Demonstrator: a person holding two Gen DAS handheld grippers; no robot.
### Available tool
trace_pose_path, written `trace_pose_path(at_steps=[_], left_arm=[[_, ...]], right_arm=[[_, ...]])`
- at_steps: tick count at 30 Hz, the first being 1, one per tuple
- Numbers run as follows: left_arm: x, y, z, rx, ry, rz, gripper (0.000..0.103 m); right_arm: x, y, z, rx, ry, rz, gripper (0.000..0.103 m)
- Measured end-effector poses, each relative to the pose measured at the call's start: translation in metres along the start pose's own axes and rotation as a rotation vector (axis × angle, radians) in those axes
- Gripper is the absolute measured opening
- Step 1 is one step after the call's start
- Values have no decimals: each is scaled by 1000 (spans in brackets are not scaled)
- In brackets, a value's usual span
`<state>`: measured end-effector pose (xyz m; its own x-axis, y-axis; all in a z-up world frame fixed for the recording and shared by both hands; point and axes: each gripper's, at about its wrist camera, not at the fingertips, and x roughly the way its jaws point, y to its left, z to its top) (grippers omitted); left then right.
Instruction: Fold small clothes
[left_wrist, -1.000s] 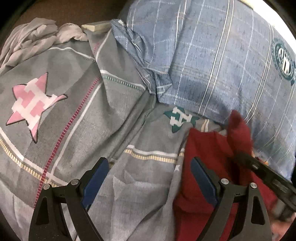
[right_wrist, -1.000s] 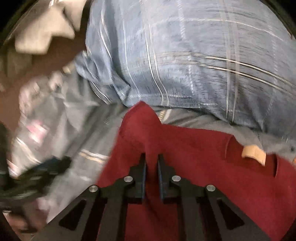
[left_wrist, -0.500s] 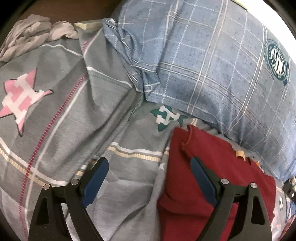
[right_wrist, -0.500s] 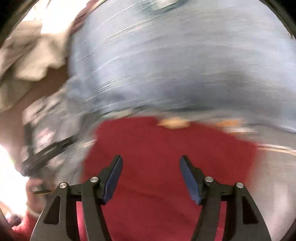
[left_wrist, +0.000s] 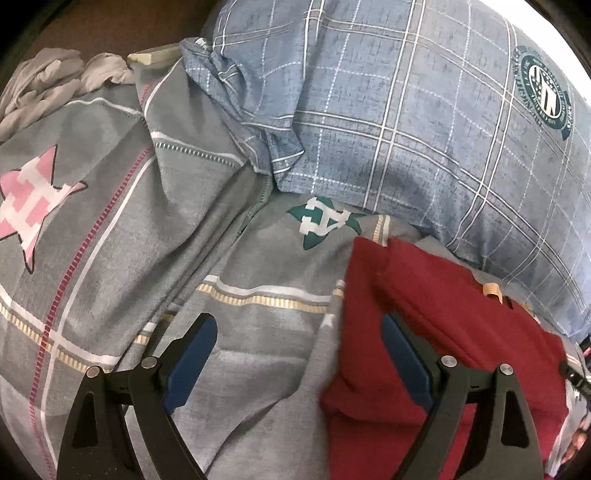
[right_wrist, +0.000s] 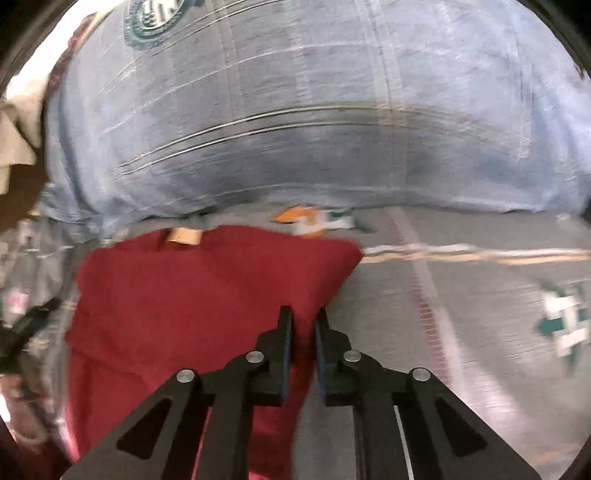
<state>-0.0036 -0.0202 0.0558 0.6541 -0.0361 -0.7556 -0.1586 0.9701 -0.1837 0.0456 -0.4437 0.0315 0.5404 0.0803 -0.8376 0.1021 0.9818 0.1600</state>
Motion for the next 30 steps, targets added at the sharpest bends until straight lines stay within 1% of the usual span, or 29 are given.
trace_pose_path(at_steps=[1,2,3,4,5,6,7,8,9,11,12,13,14,15,16,17,18,19,20,22,24,25,27,28,29,30], left_arm=[[1,-2,-1,10,5,0,90],[0,-2,-2,17,8,-1,90],[0,-4,-3,28,11,-1,90],[-1,-4,-3,32,10,0,90],[-2,-3,-3,31,8,2,90],[-3,-2,-3,25,7,-1,90],[-4,-1,-2,15,6,-6,90],[-4,0,-2,8,6,-10,90],[-4,2,-2,-1,7,-13,90],[-4,3,-2,-6,11,-10,90],[-3,3,-3,-5,15,-6,90],[-3,3,-3,-5,17,-5,90],[-3,2,-4,-2,18,-6,90],[-3,1,-4,1,17,-5,90],[-5,1,-4,7,14,0,90],[-5,1,-4,8,10,7,90],[-6,3,-5,4,8,11,90],[-6,4,-5,-2,7,11,90],[-6,6,-4,-15,10,7,90],[-4,7,-3,-35,17,-5,90],[-4,7,-3,-37,18,-11,90],[-4,6,-4,-28,19,-9,90],[-5,5,-4,-13,22,-7,90],[-5,4,-3,-11,22,-11,90],[-6,4,-3,-12,21,-16,90],[-7,4,-2,-15,19,-22,90]], right_arm=[[4,-6,-3,-11,9,-68,8],[9,-9,-6,5,25,-62,9],[6,-14,-8,30,22,-32,10],[-3,-18,-10,55,-3,5,14],[-11,-19,-11,65,-20,20,19],[-24,-18,-13,67,-43,51,32],[-34,-15,-15,54,-52,86,40],[-48,-6,-21,11,-50,158,55],[-56,3,-26,-30,-44,190,60],[-67,25,-39,-147,-29,214,62],[-68,39,-47,-217,-22,190,63],[-65,48,-55,-273,-21,143,63],[-63,52,-59,-296,-24,110,62],[-53,55,-64,-321,-27,49,56],[-40,54,-67,-324,-11,-19,43],[-35,50,-68,-308,-1,-60,5],[-36,37,-67,-243,-2,-67,7],[-41,26,-67,-169,-11,-15,6],[-47,13,-67,-99,-15,17,6],[-56,-3,-70,-55,-37,-37,6],[-49,-10,-71,-20,-3,-23,6],[-48,-7,-73,-44,9,-15,7],[-55,3,-76,-100,18,-22,19],[-61,8,-77,-117,22,-18,28],[-66,10,-78,-117,20,-12,51],[-76,11,-79,-104,7,-3,62]])
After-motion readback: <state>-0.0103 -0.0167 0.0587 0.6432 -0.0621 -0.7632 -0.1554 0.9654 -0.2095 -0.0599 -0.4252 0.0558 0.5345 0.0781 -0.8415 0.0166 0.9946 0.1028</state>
